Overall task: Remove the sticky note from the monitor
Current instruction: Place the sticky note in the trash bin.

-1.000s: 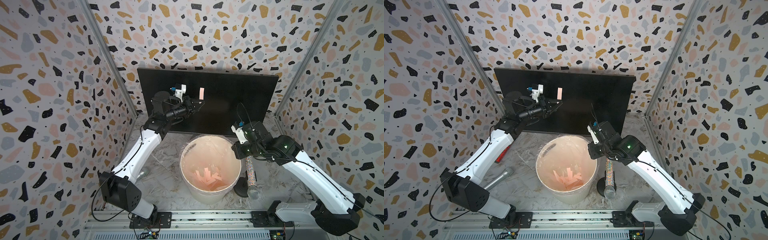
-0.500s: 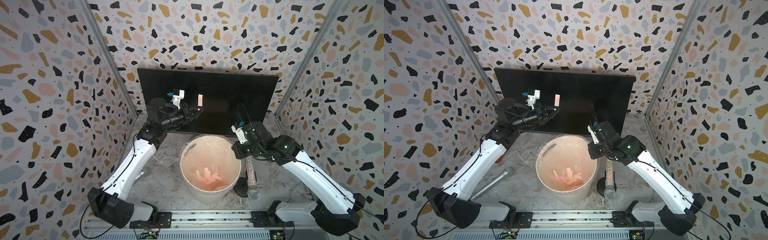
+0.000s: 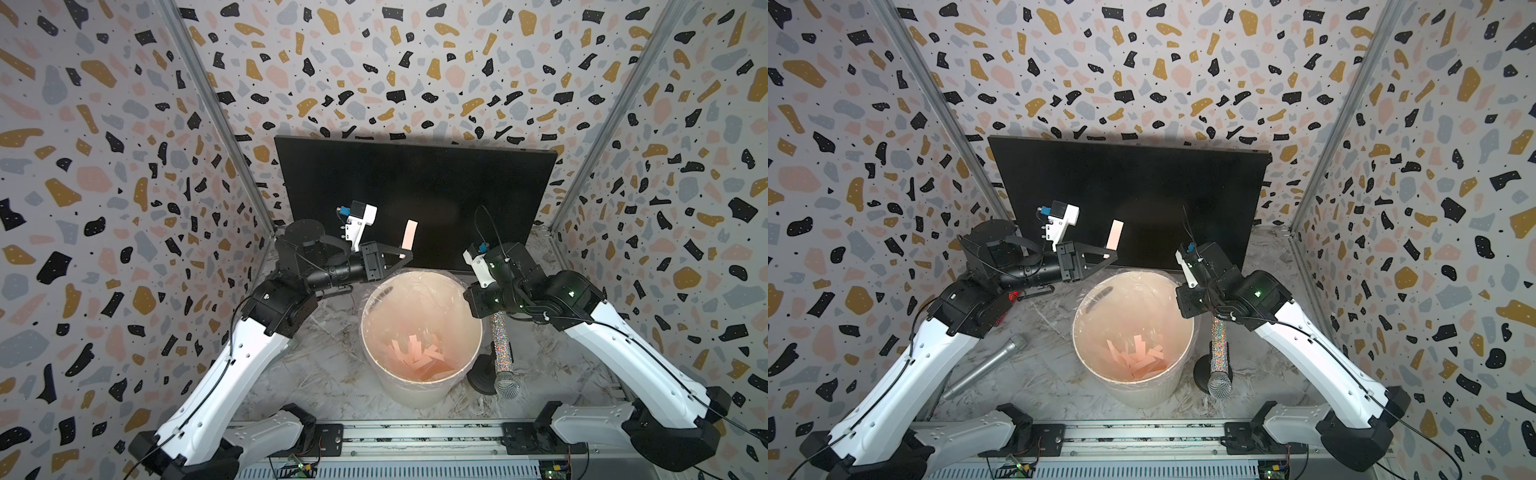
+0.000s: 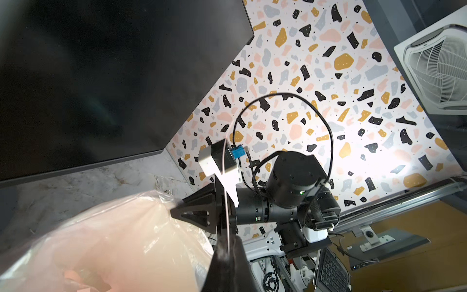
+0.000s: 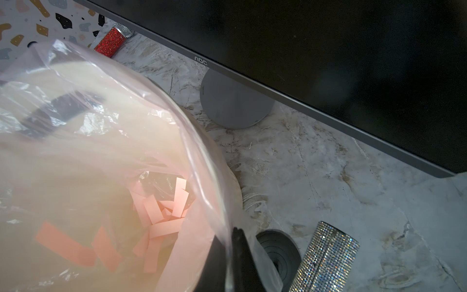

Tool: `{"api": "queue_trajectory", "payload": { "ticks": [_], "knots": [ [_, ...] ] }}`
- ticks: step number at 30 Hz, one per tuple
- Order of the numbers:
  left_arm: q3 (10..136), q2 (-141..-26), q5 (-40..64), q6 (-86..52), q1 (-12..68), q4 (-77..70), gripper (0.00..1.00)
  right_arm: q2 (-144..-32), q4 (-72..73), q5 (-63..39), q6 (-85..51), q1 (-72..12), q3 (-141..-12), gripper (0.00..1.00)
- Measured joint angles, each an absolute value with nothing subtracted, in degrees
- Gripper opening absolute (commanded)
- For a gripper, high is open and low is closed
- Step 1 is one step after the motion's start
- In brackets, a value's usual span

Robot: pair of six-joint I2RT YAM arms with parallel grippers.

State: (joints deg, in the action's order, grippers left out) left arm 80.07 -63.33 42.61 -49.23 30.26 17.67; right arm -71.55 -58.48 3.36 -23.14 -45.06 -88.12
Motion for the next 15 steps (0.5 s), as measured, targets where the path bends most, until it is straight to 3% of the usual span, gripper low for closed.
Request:
{"api": "queue_trajectory", "payload": {
  "ticks": [7, 15],
  "knots": [
    [76.64, -58.33, 39.86, -45.95, 35.92, 23.66, 0.0, -71.16, -56.66, 3.73, -24.27, -45.06, -88.12, 0.24],
    [73.84, -56.18, 36.93, -43.13, 39.66, 29.47, 0.0, -70.11, -55.02, 4.32, -24.73, -44.99, -88.14, 0.35]
  ]
}}
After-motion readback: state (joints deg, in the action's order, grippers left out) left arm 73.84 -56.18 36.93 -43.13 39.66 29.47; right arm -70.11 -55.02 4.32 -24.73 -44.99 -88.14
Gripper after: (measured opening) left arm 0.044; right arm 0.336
